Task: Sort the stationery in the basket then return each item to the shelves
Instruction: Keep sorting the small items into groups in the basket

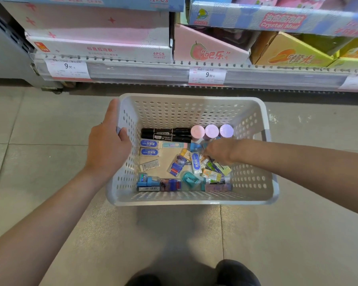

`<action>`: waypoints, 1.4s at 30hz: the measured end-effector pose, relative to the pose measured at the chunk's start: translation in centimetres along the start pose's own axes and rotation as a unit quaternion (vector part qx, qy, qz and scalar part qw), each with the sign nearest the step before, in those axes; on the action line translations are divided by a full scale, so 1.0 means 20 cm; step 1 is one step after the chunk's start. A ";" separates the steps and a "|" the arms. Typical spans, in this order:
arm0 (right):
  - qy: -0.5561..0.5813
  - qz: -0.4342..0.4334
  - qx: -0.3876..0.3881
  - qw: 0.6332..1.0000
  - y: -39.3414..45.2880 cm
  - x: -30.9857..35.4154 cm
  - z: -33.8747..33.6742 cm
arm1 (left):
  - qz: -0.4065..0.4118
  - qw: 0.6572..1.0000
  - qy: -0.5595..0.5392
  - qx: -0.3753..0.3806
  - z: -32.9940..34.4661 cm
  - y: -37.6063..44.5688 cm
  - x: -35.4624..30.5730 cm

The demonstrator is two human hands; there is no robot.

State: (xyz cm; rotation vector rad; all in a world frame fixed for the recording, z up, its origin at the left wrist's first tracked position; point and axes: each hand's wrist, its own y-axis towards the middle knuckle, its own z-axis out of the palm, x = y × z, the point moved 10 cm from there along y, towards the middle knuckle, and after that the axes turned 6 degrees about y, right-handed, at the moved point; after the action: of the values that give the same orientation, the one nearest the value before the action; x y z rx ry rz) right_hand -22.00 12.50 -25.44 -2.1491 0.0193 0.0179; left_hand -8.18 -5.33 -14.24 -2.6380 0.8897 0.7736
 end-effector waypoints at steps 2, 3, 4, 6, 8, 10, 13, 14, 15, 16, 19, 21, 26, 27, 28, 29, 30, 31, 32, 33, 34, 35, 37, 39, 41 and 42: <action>0.014 0.014 0.006 1.000 -0.02 -0.03 -0.04 | -0.004 1.000 0.003 0.000 0.00 0.00 0.01; 0.031 0.024 0.011 0.999 -0.04 -0.04 -0.05 | -0.006 1.000 0.003 0.001 0.00 0.00 0.01; 0.039 0.029 0.018 0.999 -0.05 -0.06 -0.07 | -0.006 1.000 0.002 0.002 0.00 0.00 0.01; 0.026 0.031 0.062 0.997 -0.06 -0.07 -0.03 | -0.006 1.000 -0.001 0.004 0.00 0.00 0.02; 0.018 0.038 0.118 0.992 -0.08 -0.08 0.04 | -0.001 1.000 0.001 0.002 0.00 0.00 0.02; 0.025 0.054 0.136 0.989 -0.10 -0.09 0.08 | 0.003 1.000 0.005 0.003 0.00 0.01 0.02; -0.014 0.036 0.137 0.990 -0.14 -0.05 0.09 | -0.003 1.000 0.002 0.004 0.00 0.01 0.03; -0.035 0.025 0.136 0.990 -0.15 -0.04 0.09 | -0.002 1.000 0.002 0.004 0.00 0.01 0.03; -0.048 0.016 0.139 0.989 -0.16 -0.03 0.10 | -0.001 1.000 0.004 0.004 0.00 0.01 0.02; -0.043 0.007 0.142 0.989 -0.17 -0.02 0.11 | 0.000 1.000 0.004 0.004 0.00 0.01 0.02; -0.001 -0.026 0.187 0.982 -0.25 0.06 0.17 | -0.002 1.000 0.004 0.006 0.00 0.01 0.02; 0.021 -0.037 0.204 0.978 -0.31 0.12 0.20 | -0.002 1.000 0.007 0.009 0.00 0.01 0.02; 0.048 -0.065 0.229 0.970 -0.41 0.19 0.24 | -0.003 1.000 0.000 0.016 0.01 0.01 0.02; 0.054 -0.076 0.233 0.968 -0.42 0.20 0.25 | -0.004 1.000 -0.003 0.017 0.01 0.01 0.02; 0.061 -0.078 0.235 0.967 -0.42 0.20 0.25 | -0.003 1.000 -0.004 0.016 0.01 0.01 0.02; 0.073 -0.075 0.230 0.967 -0.41 0.19 0.24 | -0.002 1.000 -0.004 0.015 0.01 0.01 0.02; 0.095 -0.068 0.211 0.970 -0.39 0.18 0.22 | -0.001 1.000 -0.001 0.012 0.01 0.01 0.02; 0.122 -0.057 0.177 0.975 -0.34 0.15 0.19 | 0.001 1.000 0.002 0.009 0.01 0.01 0.01; 0.153 -0.036 0.132 0.979 -0.29 0.12 0.14 | 0.002 1.000 0.004 0.006 0.01 0.01 0.01; 0.178 -0.010 0.088 0.980 -0.23 0.07 0.11 | 0.001 1.000 0.003 0.005 0.01 0.01 0.01; 0.194 0.020 0.048 0.980 -0.19 0.03 0.07 | 0.000 1.000 0.002 0.005 0.01 0.01 0.01; 0.212 0.043 0.025 0.976 -0.15 0.00 0.05 | 0.000 1.000 0.002 0.005 0.01 0.01 0.01; 0.237 0.069 0.009 0.969 -0.09 -0.01 0.04 | 0.002 1.000 0.006 0.004 0.01 0.00 0.01; 0.244 0.081 0.012 0.966 -0.07 0.02 0.04 | 0.003 1.000 0.011 0.002 0.01 0.01 0.01; 0.217 0.102 0.010 0.971 -0.04 0.05 0.07 | 0.007 1.000 0.014 0.001 0.01 0.01 0.01; 0.195 0.113 -0.007 0.974 -0.02 0.06 0.08 | 0.012 1.000 0.015 0.000 0.01 0.01 0.01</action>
State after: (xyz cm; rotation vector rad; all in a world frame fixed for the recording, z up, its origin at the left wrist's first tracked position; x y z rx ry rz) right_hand -20.75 14.07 -25.96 -2.1230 0.4930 -0.2711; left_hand -8.23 -5.53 -14.47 -2.6498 0.9292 0.7423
